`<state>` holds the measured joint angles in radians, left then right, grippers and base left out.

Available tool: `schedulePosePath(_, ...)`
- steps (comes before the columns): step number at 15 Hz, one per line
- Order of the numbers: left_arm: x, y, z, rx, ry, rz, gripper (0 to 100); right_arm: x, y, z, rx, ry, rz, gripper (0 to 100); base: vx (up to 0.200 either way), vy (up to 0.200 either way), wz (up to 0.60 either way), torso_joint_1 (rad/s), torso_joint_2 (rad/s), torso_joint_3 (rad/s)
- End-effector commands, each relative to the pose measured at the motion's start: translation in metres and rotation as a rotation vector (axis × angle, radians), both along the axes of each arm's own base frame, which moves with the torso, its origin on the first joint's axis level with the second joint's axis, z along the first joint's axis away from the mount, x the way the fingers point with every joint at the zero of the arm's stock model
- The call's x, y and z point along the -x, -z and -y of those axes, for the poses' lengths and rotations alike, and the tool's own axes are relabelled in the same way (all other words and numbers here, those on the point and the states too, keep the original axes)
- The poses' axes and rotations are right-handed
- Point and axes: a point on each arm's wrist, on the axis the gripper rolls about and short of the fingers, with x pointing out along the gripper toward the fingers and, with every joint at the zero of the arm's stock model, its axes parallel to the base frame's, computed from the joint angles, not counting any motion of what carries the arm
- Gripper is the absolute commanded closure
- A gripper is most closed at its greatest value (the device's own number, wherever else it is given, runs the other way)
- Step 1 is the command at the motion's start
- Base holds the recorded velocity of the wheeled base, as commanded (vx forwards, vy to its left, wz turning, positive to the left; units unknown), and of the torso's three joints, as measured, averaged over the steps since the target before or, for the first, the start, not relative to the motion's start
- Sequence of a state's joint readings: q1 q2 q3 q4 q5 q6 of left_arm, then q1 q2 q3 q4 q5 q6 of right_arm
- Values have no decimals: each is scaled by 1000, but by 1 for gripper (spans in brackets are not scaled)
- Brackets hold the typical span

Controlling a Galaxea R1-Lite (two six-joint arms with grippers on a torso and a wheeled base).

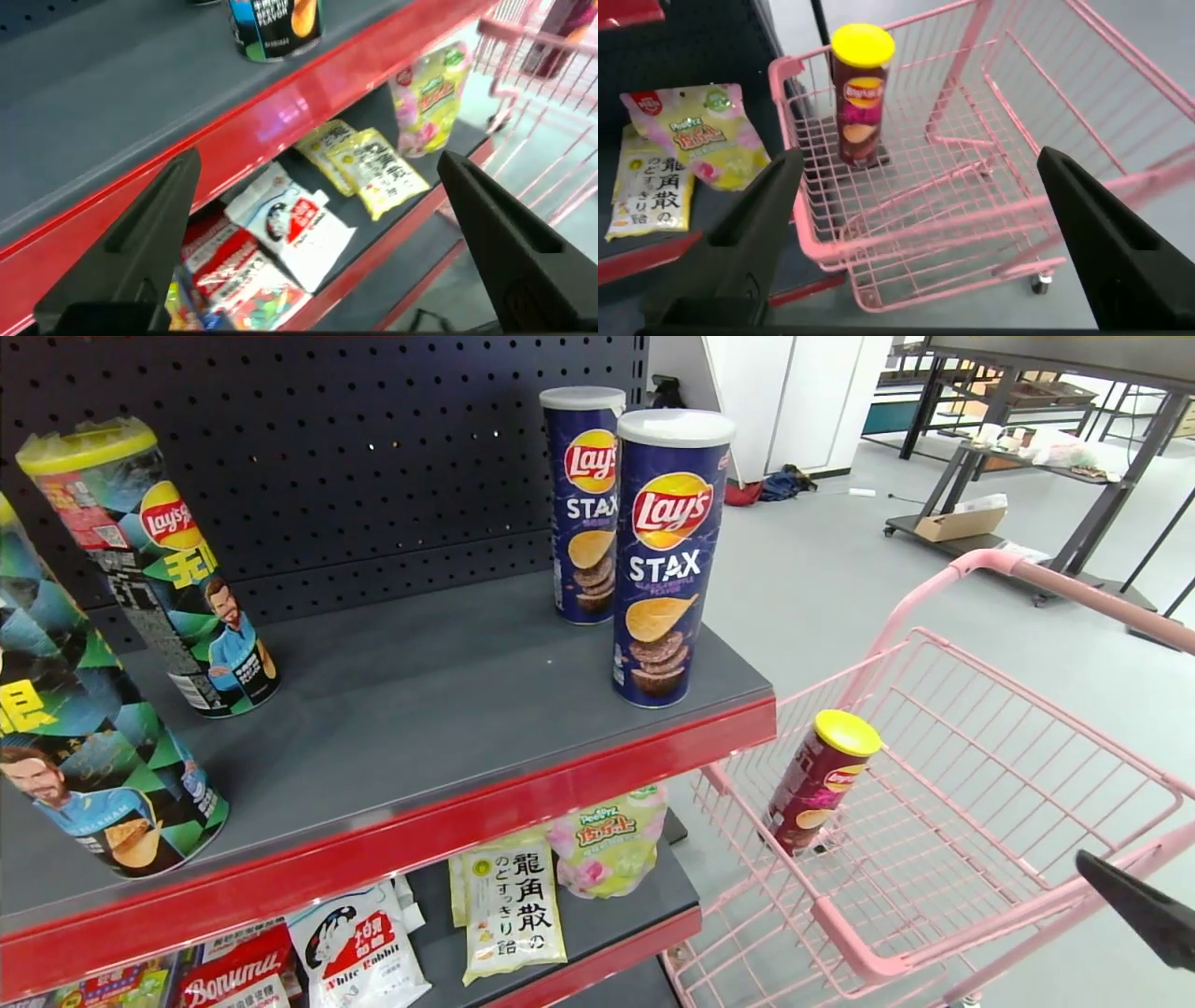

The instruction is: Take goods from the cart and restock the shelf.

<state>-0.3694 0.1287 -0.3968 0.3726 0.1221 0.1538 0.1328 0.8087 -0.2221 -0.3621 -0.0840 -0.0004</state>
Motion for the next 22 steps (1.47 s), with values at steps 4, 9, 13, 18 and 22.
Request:
schedulePosePath(4, -17, -14, 7, 37, 13, -90, 0, -128, 42, -25, -48, -133, -236, 0, 0, 0, 0, 0, 0, 0)
schedulePosePath(9, -19, -15, 8, 31, 13, -105, 0, -157, 67, -31, -71, -184, -288, 0, 0, 0, 0, 0, 0, 0)
schedulePosePath(13, -24, -17, 10, 24, 13, -128, 0, -182, 83, -31, -80, -184, -300, 0, 0, 0, 0, 0, 0, 0)
schedulePosePath(18, -28, -18, 11, 15, 13, -149, 0, -216, 105, -27, -95, -178, -271, 0, 0, 0, 0, 0, 0, 0)
schedulePosePath(22, -29, -19, 12, 14, 12, -157, 0, -234, 114, -27, -98, -172, -271, 0, 0, 0, 0, 0, 0, 0)
